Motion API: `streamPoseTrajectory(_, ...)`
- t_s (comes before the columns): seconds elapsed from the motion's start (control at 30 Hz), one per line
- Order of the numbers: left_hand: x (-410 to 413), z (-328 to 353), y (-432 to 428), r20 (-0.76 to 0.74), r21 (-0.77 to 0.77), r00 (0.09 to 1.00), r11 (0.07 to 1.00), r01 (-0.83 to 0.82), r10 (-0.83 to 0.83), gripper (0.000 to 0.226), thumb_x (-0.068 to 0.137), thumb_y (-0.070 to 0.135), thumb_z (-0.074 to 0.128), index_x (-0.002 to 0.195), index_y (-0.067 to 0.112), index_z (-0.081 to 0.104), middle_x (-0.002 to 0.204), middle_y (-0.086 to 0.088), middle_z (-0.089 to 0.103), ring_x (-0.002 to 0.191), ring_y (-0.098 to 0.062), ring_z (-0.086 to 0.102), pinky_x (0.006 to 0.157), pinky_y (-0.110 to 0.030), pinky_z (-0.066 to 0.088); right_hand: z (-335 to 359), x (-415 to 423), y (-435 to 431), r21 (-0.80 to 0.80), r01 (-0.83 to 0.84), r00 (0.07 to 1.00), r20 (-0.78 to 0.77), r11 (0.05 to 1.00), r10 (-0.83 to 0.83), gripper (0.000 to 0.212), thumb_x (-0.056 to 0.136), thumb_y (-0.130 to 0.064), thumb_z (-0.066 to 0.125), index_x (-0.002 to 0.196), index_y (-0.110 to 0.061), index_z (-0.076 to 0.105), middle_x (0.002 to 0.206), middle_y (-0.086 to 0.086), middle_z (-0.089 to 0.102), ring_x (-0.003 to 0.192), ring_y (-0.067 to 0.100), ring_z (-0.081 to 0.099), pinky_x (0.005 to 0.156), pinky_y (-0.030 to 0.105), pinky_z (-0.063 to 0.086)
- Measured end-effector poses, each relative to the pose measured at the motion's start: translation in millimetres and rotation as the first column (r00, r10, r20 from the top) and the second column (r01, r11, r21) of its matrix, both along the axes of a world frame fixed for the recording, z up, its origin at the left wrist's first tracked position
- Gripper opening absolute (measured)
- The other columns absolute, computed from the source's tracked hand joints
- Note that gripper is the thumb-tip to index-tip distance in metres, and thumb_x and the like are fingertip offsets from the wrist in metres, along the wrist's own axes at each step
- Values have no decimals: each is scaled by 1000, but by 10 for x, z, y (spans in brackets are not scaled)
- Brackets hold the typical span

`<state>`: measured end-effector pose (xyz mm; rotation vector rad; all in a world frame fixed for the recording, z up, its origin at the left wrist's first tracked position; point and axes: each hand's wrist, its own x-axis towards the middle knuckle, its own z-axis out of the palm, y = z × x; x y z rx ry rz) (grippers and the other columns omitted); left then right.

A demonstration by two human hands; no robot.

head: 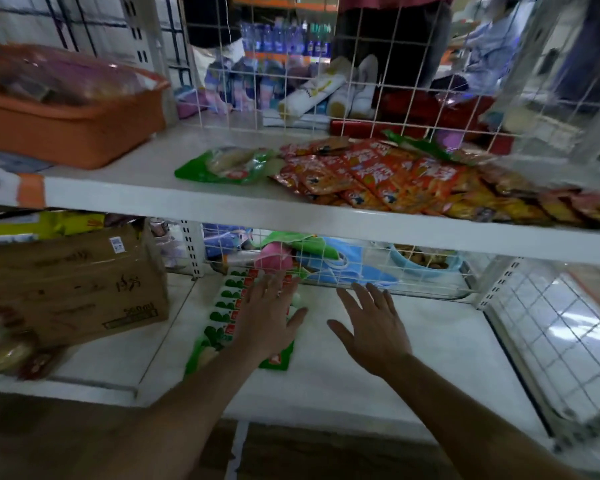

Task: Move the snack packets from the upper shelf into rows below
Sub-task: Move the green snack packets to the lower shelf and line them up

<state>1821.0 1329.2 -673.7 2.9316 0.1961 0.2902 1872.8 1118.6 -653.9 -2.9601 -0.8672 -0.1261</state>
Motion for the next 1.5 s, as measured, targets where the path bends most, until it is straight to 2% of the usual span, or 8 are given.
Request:
streamPoseTrajectory(0.37, -561, 722, -310, 123, 42, 991, 998, 52, -57, 67, 96, 67, 28, 150, 28, 34, 157, -1, 32, 143, -24, 28, 116, -41, 24, 668, -550, -182, 57, 35, 990, 132, 998, -42, 75, 92, -68, 18, 144, -23, 47, 143, 8, 54, 132, 30, 49, 109, 48, 42)
streamPoseTrajectory(0.53, -691, 1103, -389, 227, 134, 959, 981, 140, -168, 62, 97, 65, 25, 129, 21, 55, 123, 0, 56, 117, -21, 48, 98, -37, 40, 1030, -694, -203, 116, -26, 973, 232, 993, -2, 64, 95, -61, 28, 131, -18, 59, 122, 6, 67, 110, 29, 62, 87, 45, 54)
streamPoseTrajectory(0.67, -674, 1489, -412, 405, 147, 870, 959, 242, -281, 45, 99, 54, 35, 98, 17, 61, 98, 1, 55, 93, -17, 50, 82, -37, 45, 1339, -688, -196, 230, -133, 946, 321, 964, 54, 52, 97, -54, 35, 115, -16, 67, 101, 3, 70, 91, 26, 65, 73, 40, 57)
streamPoseTrajectory(0.87, -436, 1959, -180, 563, 148, 786, 967, 208, -255, 39, 100, 47, 39, 100, 15, 61, 104, -1, 56, 98, -21, 51, 85, -39, 44, 1674, -534, -151, 367, -316, 839, 539, 875, 77, 35, 98, -39, 45, 102, -16, 72, 89, 1, 71, 78, 22, 66, 64, 33, 54)
streamPoseTrajectory(1.0, -144, 2097, 284, 512, 150, 851, 988, 43, -115, 50, 100, 49, 28, 108, 15, 64, 111, -3, 60, 107, -24, 51, 93, -41, 42, 1893, -307, -108, 389, -363, 801, 595, 847, 70, 31, 99, -34, 46, 88, -17, 68, 75, 0, 64, 67, 22, 60, 56, 32, 47)
streamPoseTrajectory(1.07, 19, 2159, 555, 428, 130, 904, 989, -72, 10, 58, 96, 53, 21, 112, 17, 64, 115, -4, 59, 110, -27, 51, 92, -40, 41, 2026, -163, -126, 398, -335, 805, 592, 854, 40, 30, 99, -34, 47, 89, -17, 70, 76, 0, 66, 68, 21, 60, 58, 31, 47)
streamPoseTrajectory(1.27, 301, 2362, 911, 185, -257, 877, 883, -392, 443, 64, 88, 58, 60, 127, 8, 48, 128, -18, 51, 118, -39, 49, 100, -47, 44, 2389, 365, -232, 427, -221, 727, 672, 877, -144, 21, 97, -24, 57, 95, -9, 72, 86, 8, 69, 81, 28, 58, 77, 38, 46)
streamPoseTrajectory(1.5, 380, 2381, 967, 61, -304, 879, 847, -436, 474, 81, 71, 76, 67, 114, 10, 50, 115, -13, 56, 114, -35, 53, 88, -36, 43, 2312, 934, -284, 538, 121, 867, 351, 834, -353, 46, 105, -36, 37, 128, -4, 60, 122, 21, 64, 116, 36, 54, 104, 45, 38)
